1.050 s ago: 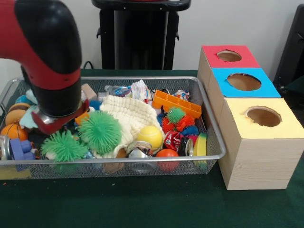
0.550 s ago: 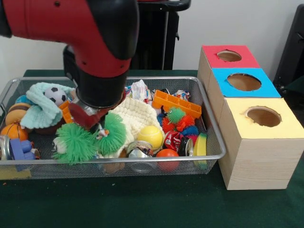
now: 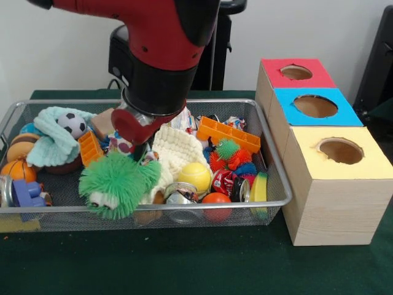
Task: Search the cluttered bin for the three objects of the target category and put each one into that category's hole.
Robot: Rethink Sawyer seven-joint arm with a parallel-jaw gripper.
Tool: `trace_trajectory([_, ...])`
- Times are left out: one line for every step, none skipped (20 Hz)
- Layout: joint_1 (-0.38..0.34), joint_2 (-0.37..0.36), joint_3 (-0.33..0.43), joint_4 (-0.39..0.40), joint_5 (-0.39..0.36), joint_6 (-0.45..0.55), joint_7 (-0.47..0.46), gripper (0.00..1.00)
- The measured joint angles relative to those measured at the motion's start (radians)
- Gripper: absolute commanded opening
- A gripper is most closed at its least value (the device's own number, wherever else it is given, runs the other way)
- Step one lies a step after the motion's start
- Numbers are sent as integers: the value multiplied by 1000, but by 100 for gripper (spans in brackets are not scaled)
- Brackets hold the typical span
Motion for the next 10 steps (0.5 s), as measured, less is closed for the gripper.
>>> trace_trajectory([3,-8,-8,12,3,-8,1,0])
trace_trajectory([7,-15,-15,23,6,-16,3,0])
trace_trajectory([10,-23,-23,35,9,-25,4,0])
trace_trajectory([13,-29,-29,44,12,-32,5,0])
trace_trajectory([15,-34,-35,53,15,-39,6,0])
trace_trajectory([23,-49,-53,77,24,-60,8,0])
trace_trajectory([25,-52,-58,84,26,-67,8,0])
trace_trajectory([27,-57,-64,91,29,-74,8,0])
trace_trajectory([29,-61,-69,98,31,-81,9,0])
trace_trajectory([32,-68,-78,109,35,-94,10,0])
